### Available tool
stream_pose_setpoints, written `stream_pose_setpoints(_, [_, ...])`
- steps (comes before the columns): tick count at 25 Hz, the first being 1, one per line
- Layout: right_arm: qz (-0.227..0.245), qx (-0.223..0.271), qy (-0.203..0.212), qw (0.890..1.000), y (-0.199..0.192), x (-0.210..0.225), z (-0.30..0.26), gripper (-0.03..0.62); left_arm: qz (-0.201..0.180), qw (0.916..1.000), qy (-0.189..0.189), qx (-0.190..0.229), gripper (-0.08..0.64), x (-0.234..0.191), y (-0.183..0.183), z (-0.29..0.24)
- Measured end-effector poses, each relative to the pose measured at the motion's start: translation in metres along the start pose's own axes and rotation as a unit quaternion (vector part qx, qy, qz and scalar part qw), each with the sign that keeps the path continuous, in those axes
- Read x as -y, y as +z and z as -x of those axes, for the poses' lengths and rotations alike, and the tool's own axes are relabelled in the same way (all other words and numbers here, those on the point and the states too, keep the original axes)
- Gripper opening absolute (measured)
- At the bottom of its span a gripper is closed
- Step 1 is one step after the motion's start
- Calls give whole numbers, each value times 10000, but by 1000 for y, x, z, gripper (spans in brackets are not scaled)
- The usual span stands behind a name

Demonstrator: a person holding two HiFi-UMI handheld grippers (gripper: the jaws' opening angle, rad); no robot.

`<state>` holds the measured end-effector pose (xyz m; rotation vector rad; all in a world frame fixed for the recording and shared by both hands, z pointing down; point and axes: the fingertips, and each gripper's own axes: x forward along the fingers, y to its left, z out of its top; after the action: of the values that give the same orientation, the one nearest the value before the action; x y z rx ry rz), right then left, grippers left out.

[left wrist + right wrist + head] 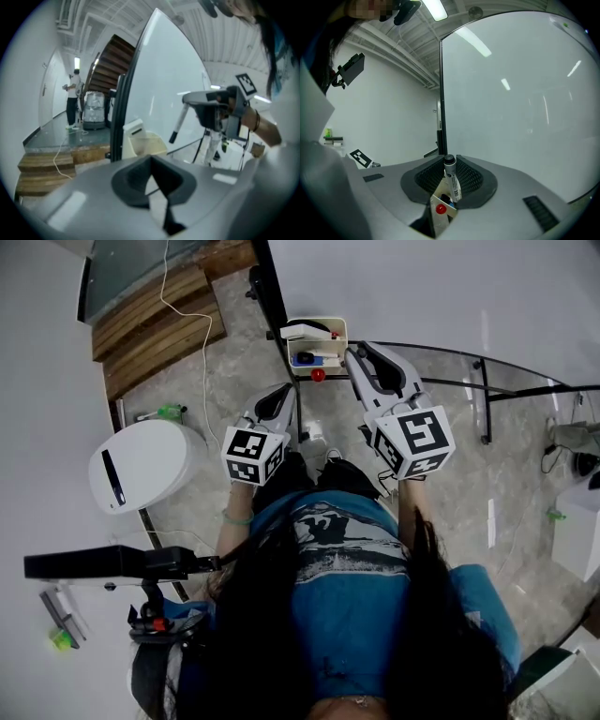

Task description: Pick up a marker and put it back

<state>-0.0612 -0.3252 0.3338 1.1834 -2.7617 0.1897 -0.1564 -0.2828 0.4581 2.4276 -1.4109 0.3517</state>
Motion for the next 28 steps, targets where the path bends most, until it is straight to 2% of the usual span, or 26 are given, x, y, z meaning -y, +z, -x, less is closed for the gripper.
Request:
stream_pose_setpoints(6, [29, -10, 18, 10000, -2, 1, -3, 83, 170, 9996, 122, 215, 2, -8, 5, 1])
stream_pose_setpoints(15, [214, -199, 67, 9995, -12, -3, -21, 83, 169, 9995, 174, 204, 2, -15, 3, 4])
stream_pose_setpoints(19, [627, -601, 37, 9962, -36, -7, -40, 83, 203, 9993, 231, 209, 2, -20, 0, 8])
stream_pose_setpoints(23, [1187, -1148, -2, 9863, -65, -10, -56, 83, 250, 9990, 301, 202, 2, -26, -4, 13])
stream_pose_setpoints(28, [1209, -1624, 77, 9793, -97, -13, -70, 83, 305, 9986, 379, 184, 2, -33, -6, 18])
